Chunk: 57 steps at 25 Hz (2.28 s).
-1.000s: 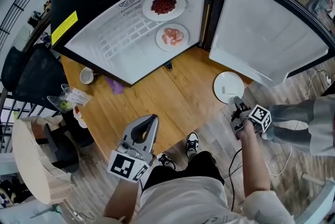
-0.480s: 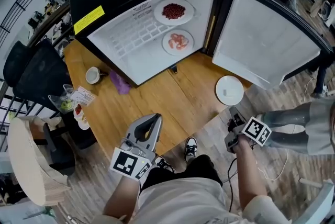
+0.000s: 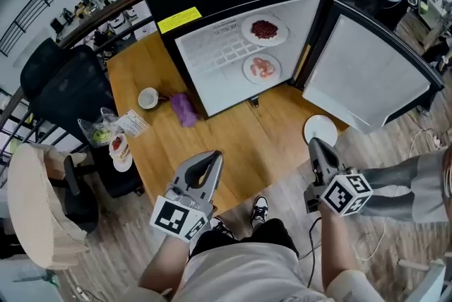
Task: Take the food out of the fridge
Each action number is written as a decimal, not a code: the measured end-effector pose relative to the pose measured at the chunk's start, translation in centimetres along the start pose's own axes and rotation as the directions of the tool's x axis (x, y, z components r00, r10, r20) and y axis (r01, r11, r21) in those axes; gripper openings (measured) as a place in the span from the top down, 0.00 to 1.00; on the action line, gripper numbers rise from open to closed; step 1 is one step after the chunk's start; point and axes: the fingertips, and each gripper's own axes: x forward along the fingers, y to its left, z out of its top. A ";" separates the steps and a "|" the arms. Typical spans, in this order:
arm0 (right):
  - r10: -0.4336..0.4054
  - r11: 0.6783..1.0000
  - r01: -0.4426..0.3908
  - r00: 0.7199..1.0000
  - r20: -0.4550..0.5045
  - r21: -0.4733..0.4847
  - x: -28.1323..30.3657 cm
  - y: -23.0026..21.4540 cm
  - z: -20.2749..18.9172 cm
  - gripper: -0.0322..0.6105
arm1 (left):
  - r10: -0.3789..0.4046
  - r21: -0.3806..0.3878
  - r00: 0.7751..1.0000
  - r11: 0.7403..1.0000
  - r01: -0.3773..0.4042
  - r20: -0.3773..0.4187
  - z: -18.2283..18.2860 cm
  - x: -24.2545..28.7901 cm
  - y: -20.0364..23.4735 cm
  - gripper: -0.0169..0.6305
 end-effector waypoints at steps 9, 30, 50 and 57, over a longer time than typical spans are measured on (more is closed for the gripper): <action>0.134 0.966 -0.115 0.989 0.066 -0.233 0.4 8.4 3.1 0.92 | 0.042 0.026 0.998 0.999 -0.044 0.048 2.5 -2.5 1.6 0.96; 0.164 0.986 -0.163 0.986 0.036 -0.017 7.0 7.7 5.3 0.91 | 0.068 0.021 0.996 0.997 -0.069 0.059 2.6 -3.1 2.7 0.96; 0.042 0.771 -0.116 0.990 0.132 0.626 23.3 -1.7 9.8 0.73 | 0.182 -0.010 0.983 0.983 -0.182 0.008 0.4 -1.9 6.3 0.96; -0.018 0.708 -0.090 0.989 0.145 0.701 26.5 -4.2 10.0 0.73 | 0.206 -0.022 0.978 0.978 -0.206 -0.017 -0.6 -0.5 7.6 0.96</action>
